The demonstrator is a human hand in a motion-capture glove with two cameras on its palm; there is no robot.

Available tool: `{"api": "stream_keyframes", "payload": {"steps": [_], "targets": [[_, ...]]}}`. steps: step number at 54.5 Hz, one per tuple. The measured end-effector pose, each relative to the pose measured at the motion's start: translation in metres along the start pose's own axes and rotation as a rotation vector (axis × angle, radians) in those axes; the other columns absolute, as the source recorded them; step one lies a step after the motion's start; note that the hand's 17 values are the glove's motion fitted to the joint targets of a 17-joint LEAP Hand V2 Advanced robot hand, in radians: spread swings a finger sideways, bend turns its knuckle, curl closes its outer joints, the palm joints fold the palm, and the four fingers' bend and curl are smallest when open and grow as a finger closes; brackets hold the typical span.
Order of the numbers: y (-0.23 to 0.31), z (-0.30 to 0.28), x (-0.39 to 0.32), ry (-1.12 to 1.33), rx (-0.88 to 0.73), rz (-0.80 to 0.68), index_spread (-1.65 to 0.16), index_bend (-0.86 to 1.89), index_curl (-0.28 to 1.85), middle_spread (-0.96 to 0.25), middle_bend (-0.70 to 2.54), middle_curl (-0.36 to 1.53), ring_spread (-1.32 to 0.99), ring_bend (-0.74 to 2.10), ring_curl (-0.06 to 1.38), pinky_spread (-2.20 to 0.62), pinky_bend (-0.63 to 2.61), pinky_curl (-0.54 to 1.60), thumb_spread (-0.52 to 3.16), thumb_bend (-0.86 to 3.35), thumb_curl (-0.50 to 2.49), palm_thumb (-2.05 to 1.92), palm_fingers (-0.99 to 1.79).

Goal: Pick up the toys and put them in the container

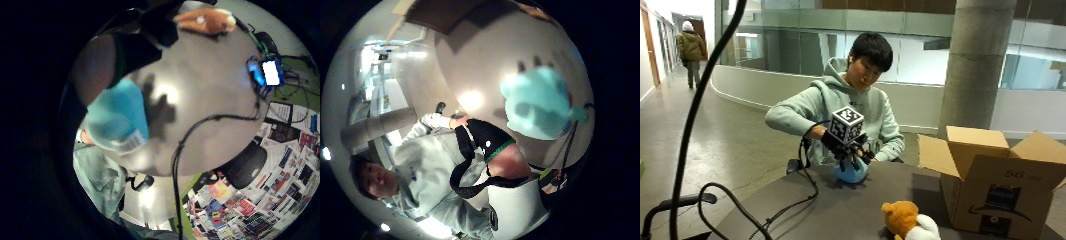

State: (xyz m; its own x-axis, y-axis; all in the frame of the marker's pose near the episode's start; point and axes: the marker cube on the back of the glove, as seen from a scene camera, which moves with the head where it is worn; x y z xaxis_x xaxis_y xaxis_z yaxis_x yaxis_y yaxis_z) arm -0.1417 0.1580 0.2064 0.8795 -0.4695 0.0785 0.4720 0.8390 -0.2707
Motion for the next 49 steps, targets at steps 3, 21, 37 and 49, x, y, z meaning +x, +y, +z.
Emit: {"api": "stream_keyframes", "payload": {"steps": [3, 21, 37, 49], "targets": [[-0.005, 0.023, 0.006, 0.023, 0.025, 0.009, -0.27, 0.15, 0.27, -0.02, 0.06, 0.33, -0.05, 0.3, 0.22, 0.04, 0.98, 0.38, 1.18, -0.03, 0.28, -0.02, -0.17], [-0.055, 0.018, 0.028, 0.22, 0.293, -0.107, -0.29, 0.16, 0.29, -0.07, 0.32, 0.33, -0.15, 0.78, 0.33, -0.12, 0.99, 0.35, 1.29, 0.19, 0.4, 0.41, 0.64], [-0.057, 0.001, -0.019, 0.036, 0.041, -0.108, -0.31, 0.31, 0.42, -0.22, 0.71, 0.55, -0.33, 1.18, 0.55, -0.34, 1.22, 0.51, 0.92, 0.2, 0.59, 0.65, 1.14], [-0.075, -0.09, -0.041, -0.121, 0.011, -0.189, -0.35, 0.56, 0.6, -0.26, 0.97, 0.72, -0.36, 1.31, 0.62, -0.38, 1.26, 0.58, 0.7, 0.16, 0.7, 0.66, 1.08]]}}
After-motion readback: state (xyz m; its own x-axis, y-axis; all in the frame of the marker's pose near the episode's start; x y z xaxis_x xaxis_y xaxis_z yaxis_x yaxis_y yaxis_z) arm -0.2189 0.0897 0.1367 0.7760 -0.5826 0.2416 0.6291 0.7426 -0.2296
